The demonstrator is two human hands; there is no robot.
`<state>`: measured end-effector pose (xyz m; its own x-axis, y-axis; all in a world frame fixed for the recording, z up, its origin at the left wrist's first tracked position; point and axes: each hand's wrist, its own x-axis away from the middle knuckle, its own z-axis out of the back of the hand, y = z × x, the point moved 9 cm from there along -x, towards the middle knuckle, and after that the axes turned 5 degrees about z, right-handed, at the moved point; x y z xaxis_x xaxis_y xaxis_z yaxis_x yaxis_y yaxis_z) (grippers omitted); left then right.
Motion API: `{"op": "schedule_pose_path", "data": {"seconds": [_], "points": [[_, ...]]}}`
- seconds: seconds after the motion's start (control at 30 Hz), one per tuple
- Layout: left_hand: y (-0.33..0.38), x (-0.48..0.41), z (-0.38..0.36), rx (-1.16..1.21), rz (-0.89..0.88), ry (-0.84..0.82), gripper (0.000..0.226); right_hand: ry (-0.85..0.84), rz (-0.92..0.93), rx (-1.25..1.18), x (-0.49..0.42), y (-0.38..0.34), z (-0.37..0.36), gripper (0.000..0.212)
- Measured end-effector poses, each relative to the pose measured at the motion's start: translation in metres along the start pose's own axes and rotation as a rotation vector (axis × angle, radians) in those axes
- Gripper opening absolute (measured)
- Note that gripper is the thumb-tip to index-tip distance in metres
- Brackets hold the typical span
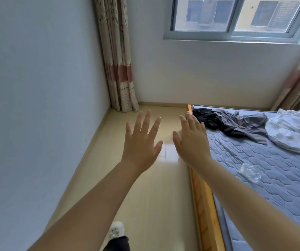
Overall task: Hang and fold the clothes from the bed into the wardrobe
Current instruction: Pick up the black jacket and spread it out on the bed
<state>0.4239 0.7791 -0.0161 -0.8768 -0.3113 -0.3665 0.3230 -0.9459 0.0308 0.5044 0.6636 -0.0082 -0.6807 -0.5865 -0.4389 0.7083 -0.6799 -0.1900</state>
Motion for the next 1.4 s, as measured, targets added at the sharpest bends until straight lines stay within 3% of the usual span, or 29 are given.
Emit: {"op": "schedule_pose_path", "data": {"seconds": [0.3,0.7,1.0,1.2,1.4], "points": [[-0.111,-0.232,-0.09,0.113,-0.101,-0.057,0.07,-0.046,-0.173,0.055,-0.227,0.011,-0.126,0.059],[-0.085,-0.479,-0.24,0.157,-0.245,-0.167,0.074,-0.031,-0.332,0.064,-0.419,0.157,-0.237,0.058],[0.036,-0.712,-0.357,0.186,-0.333,-0.266,0.076,-0.1,-0.516,0.057,-0.558,0.376,-0.297,0.059],[0.139,-0.805,-0.421,0.243,-0.477,-0.337,0.073,-0.128,-0.677,0.08,-0.587,0.507,-0.315,0.06],[0.239,-0.881,-0.521,0.284,-0.616,-0.456,0.069,-0.112,-0.959,-0.02,-0.59,0.633,-0.373,0.059]]}}
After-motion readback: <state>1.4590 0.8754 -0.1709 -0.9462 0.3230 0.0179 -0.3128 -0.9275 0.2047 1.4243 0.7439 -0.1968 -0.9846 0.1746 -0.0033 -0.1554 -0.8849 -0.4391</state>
